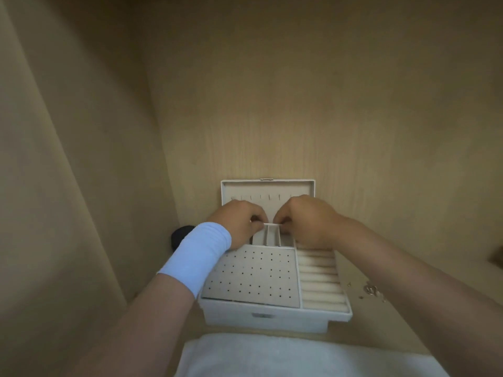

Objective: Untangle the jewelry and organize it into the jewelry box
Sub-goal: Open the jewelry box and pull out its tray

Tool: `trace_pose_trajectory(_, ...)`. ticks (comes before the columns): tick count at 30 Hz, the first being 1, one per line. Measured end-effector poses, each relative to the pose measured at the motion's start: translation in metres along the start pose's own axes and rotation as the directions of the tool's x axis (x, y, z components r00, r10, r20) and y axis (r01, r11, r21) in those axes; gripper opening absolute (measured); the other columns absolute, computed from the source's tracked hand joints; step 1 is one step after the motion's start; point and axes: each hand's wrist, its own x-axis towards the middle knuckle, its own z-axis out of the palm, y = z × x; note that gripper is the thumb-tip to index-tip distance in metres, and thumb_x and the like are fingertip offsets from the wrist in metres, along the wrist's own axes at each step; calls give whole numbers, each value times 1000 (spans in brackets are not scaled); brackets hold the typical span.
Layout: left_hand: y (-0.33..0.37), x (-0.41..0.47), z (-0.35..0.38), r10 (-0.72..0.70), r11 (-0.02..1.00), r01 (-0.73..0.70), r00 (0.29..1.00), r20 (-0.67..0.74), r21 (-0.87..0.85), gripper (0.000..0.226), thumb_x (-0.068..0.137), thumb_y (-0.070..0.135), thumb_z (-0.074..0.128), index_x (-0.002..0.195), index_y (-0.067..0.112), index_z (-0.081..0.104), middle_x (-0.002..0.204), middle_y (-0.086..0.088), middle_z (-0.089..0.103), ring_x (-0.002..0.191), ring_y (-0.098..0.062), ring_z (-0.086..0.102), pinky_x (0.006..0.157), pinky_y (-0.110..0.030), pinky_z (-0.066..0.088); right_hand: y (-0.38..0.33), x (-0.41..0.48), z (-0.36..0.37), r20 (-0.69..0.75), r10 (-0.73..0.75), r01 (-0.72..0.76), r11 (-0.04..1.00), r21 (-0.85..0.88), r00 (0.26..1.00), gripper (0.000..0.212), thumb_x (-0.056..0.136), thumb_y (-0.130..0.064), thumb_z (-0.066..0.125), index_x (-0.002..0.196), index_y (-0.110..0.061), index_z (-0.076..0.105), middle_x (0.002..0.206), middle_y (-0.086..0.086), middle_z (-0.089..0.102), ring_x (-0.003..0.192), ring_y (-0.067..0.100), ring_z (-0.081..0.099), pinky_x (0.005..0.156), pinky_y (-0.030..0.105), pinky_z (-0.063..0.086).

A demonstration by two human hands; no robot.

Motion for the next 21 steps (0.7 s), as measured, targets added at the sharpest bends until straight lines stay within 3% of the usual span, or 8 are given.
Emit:
trace_pose_trajectory(4, 18, -51, 7, -17, 999, 23, 987, 158, -33, 18, 94, 27, 59, 106, 31, 72, 110, 11, 67, 86, -8, 58, 79, -21, 43, -21, -50, 8, 134, -31, 20, 996, 85, 990, 20, 87, -22, 68, 100, -33, 78, 95, -13, 75, 86, 8, 66, 80, 30, 55)
trace_pose_trajectory(9, 27, -113, 45, -29, 1000, 28, 964, 263, 4, 18, 91, 30, 61, 105, 35, 71, 110, 10, 68, 96, -14, 63, 89, -29, 50, -37, -107, 48, 212, -73, 64, 997, 45, 975, 24, 86, -23, 65, 104, -35, 76, 101, -11, 75, 90, 12, 67, 79, 29, 54)
trace_pose_trajectory(16, 26, -143, 76, -34, 998, 23, 970, 240, 51, 25, 93, 27, 54, 112, 35, 70, 115, 6, 68, 101, -20, 62, 88, -31, 51, -43, -137, 86, 200, -74, 69, 997, 30, 977, 27, 88, -18, 58, 104, -31, 75, 97, -5, 73, 83, 17, 64, 77, 35, 56)
trace_pose_trajectory(21, 21, -128, 63, -51, 998, 58, 981, 188, -34, 23, 90, 34, 55, 107, 38, 70, 111, 11, 69, 97, -15, 63, 90, -31, 52, -40, -127, 62, 185, -84, 70, 994, 79, 979, 27, 92, -21, 57, 111, -31, 75, 107, -8, 74, 88, 9, 63, 76, 22, 46)
